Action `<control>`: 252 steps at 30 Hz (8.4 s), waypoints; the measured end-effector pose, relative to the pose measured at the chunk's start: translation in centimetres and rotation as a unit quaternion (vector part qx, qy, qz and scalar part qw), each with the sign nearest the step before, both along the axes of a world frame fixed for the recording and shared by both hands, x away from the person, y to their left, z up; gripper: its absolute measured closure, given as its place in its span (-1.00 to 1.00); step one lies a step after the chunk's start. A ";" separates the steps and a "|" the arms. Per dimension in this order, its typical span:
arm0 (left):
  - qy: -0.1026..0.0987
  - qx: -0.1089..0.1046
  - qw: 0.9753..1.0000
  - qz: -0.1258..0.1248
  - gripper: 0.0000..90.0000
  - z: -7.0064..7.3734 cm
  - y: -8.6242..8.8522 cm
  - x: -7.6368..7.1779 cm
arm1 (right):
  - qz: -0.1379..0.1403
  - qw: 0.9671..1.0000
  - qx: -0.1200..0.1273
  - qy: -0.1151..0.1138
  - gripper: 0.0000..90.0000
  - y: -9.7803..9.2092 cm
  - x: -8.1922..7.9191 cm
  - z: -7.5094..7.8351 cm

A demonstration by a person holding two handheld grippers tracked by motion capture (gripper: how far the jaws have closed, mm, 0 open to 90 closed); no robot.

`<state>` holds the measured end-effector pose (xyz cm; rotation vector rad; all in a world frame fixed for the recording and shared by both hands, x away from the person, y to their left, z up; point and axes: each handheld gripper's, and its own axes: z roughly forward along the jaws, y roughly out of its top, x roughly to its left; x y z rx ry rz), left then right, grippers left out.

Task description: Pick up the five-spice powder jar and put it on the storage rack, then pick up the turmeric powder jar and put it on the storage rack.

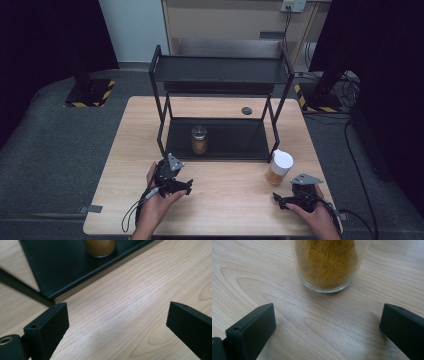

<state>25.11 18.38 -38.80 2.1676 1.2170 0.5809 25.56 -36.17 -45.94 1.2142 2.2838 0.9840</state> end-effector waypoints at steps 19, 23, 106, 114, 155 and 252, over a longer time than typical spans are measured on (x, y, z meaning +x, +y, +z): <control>-0.001 -0.030 0.996 0.089 -0.93 -2.7 5.9 0.5 | 0.000 1.000 0.000 0.000 -0.97 0.0 0.0 0.0; 0.000 -0.041 0.994 0.098 -0.93 -3.2 6.8 0.7 | 0.000 1.000 0.000 0.000 -0.97 0.0 0.0 0.0; -0.011 -0.045 0.994 0.095 -1.00 -6.4 7.9 1.1 | 0.037 0.999 0.015 0.007 -0.81 -1.9 0.3 1.5; -0.011 -0.045 0.994 0.095 -1.00 -6.4 7.9 1.1 | 0.042 0.999 0.024 0.007 -0.83 -2.0 0.6 2.2; -0.011 -0.045 0.994 0.096 -1.00 -6.4 7.8 1.1 | 0.035 0.998 0.044 -0.015 -0.55 0.3 3.9 4.8; -0.012 -0.045 0.994 0.099 -1.00 -6.4 7.7 1.0 | -0.029 0.999 0.023 -0.014 -0.29 12.4 3.2 8.0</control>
